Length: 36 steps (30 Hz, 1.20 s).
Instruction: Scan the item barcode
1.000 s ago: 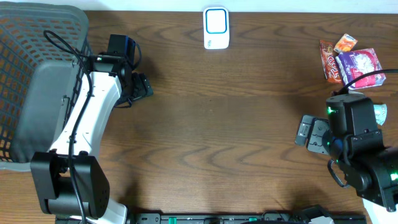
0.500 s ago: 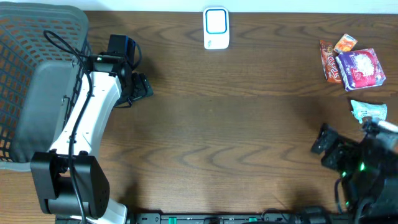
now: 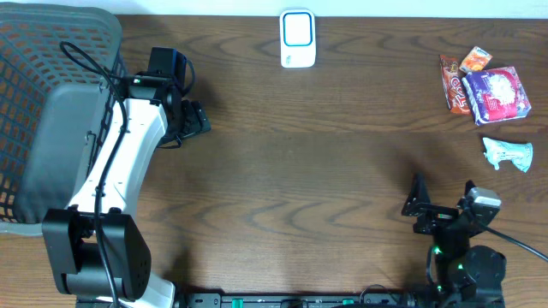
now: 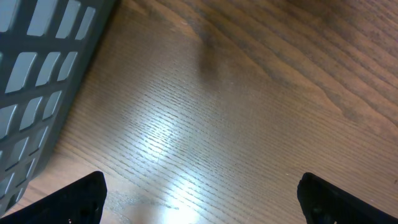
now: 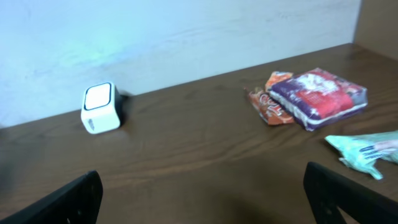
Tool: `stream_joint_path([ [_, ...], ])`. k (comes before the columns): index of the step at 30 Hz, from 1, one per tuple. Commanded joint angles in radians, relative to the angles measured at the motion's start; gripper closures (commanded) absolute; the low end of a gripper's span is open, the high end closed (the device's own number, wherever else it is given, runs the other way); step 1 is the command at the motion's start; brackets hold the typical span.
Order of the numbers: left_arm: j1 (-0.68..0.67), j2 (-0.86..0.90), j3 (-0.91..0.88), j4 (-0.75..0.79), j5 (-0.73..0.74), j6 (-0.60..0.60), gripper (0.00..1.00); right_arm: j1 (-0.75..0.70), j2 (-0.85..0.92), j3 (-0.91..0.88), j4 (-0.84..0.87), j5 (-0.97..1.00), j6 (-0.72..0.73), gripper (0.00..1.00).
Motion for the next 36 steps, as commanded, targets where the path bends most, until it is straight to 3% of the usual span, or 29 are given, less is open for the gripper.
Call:
stream_joint_path([
  [1, 0.002, 0.004, -0.008, -0.005, -0.013, -0.016, 0.02, -0.011, -0.042, -0.075, 0.06, -0.028, -0.022, 0.01],
  [12, 0.002, 0.004, -0.008, -0.005, -0.013, -0.016, 0.02, -0.016, -0.042, -0.262, 0.409, -0.061, -0.023, 0.01],
  [19, 0.002, 0.004, -0.008, -0.005, -0.013, -0.016, 0.02, -0.026, -0.042, -0.262, 0.278, -0.067, -0.076, 0.01],
  [27, 0.002, 0.004, -0.008, -0.005, -0.013, -0.016, 0.02, -0.026, -0.042, -0.262, 0.278, -0.074, -0.2, 0.01],
  [36, 0.002, 0.004, -0.008, -0.005, -0.013, -0.016, 0.02, -0.025, -0.042, -0.262, 0.28, -0.072, -0.209, 0.01],
])
